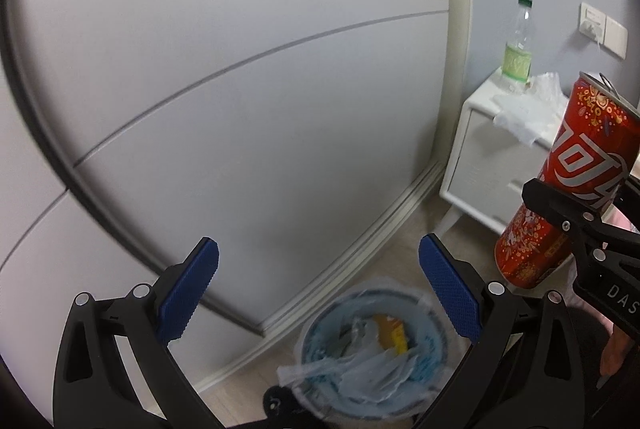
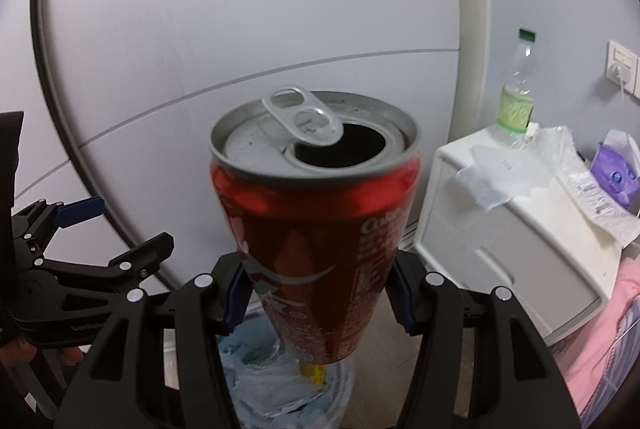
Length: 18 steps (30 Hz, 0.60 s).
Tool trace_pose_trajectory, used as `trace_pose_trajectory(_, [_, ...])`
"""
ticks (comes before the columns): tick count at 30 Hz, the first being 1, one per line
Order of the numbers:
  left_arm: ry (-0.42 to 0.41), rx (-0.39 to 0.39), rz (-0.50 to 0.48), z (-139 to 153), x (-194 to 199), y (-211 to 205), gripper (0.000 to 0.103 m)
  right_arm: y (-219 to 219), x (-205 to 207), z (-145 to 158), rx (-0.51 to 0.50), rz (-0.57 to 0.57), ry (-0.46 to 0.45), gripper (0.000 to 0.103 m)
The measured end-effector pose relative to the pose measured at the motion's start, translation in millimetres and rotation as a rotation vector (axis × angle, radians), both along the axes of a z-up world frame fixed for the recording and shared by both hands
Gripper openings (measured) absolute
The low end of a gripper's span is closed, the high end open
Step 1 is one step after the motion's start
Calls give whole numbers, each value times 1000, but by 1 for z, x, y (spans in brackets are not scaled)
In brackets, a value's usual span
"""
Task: Collect trash
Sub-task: 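Lift the red can with the right gripper and carry it over the trash bin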
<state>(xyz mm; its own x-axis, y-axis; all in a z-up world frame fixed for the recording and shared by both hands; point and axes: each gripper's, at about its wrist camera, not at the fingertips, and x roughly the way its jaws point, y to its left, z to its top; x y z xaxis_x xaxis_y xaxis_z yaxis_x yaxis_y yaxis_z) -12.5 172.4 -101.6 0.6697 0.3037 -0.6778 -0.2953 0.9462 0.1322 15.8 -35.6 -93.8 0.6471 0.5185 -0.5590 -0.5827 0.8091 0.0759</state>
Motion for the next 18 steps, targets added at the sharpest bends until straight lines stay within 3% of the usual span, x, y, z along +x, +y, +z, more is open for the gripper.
trace_pose_trajectory(18, [89,-11,52,-79,-38,42,97,57,-17,-97,-167,71,169,54])
